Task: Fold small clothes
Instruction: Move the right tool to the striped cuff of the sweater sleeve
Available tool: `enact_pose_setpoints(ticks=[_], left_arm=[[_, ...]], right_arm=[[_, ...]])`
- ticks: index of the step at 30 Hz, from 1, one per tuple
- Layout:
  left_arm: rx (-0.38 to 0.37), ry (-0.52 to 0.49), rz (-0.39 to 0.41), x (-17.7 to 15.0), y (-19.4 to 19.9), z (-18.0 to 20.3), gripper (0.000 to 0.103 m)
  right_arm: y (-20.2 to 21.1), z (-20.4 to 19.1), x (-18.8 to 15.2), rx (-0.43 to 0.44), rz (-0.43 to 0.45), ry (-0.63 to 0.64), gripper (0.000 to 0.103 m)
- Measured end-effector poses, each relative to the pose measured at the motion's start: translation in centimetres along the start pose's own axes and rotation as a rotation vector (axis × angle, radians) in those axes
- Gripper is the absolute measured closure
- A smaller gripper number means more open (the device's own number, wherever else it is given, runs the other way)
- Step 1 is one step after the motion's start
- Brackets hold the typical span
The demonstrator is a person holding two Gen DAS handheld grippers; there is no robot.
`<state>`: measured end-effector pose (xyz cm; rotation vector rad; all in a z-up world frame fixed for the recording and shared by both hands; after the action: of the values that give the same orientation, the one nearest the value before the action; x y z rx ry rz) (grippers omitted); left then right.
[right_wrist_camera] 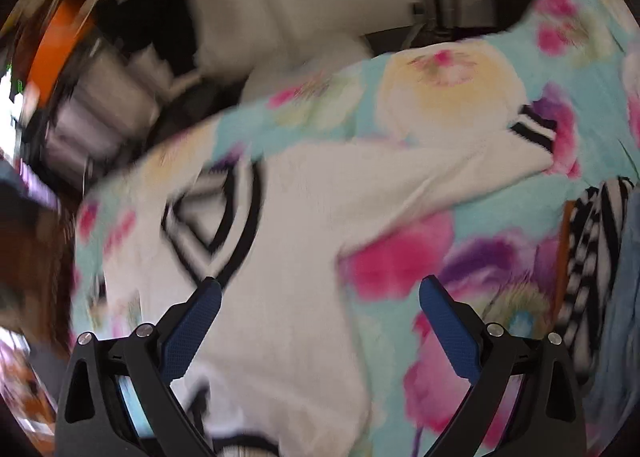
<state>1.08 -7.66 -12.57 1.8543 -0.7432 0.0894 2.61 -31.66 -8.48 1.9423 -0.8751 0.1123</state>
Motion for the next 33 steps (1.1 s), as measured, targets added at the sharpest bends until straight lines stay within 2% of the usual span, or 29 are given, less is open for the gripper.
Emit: enact_pose_setpoints(ticks=[2, 4, 6, 7, 12, 13, 17, 18, 20, 22, 26, 30, 31, 33], left_arm=[[0.037, -0.054, 0.037, -0.2, 0.4, 0.9, 0.004], [0.078, -0.093, 0.061, -0.1, 0.3, 1.3, 0.004], [0.084, -0.11, 0.056, -0.1, 0.1, 1.7, 0.004], [0.072, -0.11, 0.043, -0.1, -0.1, 1.9, 0.004], [0.05, -0.1, -0.006, -0.4, -0.8, 2.5, 0.004], [0.047, -0.103, -0.01, -0.5, -1.0, 2.6, 0.004], [0.041, -0.104, -0.037, -0.7, -1.9, 2.8, 0.004], [0.04, -0.104, -0.047, -0.8, -2.2, 2.8, 0.004], [0.031, -0.097, -0.07, -0.9, -2.6, 2.8, 0.004], [0.017, -0.08, -0.083, -0.9, -2.6, 2.8, 0.004], [0.021, -0.062, -0.046, -0.3, -1.5, 2.4, 0.004], [0.011, -0.069, -0.027, -0.1, -0.6, 2.8, 0.004], [0.006, -0.071, -0.027, -0.1, -0.5, 2.8, 0.004], [0.005, -0.078, -0.023, -0.1, -0.3, 3.0, 0.004]], right_arm=[[0.6, 3.9, 3.3, 0.044, 0.096, -0.103, 0.004], [1.0, 7.1, 5.1, 0.081, 0.165, -0.216, 0.004], [0.6, 9.9, 6.5, 0.089, 0.186, -0.325, 0.005], [0.3, 10.4, 7.0, 0.076, 0.186, -0.332, 0.006], [-3.0, 11.3, 9.6, -0.173, 0.144, -0.172, 0.007], [-4.3, 11.2, 9.9, -0.227, 0.118, -0.121, 0.007], [-8.2, 11.7, 9.9, -0.342, 0.011, -0.004, 0.008], [-8.8, 12.2, 9.6, -0.408, -0.02, 0.027, 0.008], [-8.4, 13.7, 8.6, -0.547, -0.056, 0.077, 0.008], [-7.5, 15.1, 7.8, -0.605, -0.093, 0.084, 0.008], [-4.4, 18.7, 4.7, -0.609, -0.15, -0.029, 0.008], [-2.7, 17.6, 2.7, -0.63, -0.196, 0.071, 0.009], [-2.4, 17.3, 2.5, -0.603, -0.195, 0.066, 0.009], [-1.4, 16.8, 3.7, -0.477, -0.101, 0.001, 0.01]])
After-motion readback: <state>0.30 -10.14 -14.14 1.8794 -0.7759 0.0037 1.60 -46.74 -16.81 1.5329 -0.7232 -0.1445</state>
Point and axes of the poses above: each gripper's, at about its wrist camera, not at the fingertips, and y roughly against the way its jaws point, z to its right, x to its top, the point moved 8 cm from there along -y, roughly the way its jaws point, and after that the axes turned 12 degrees about x, right-handed, at the moved point
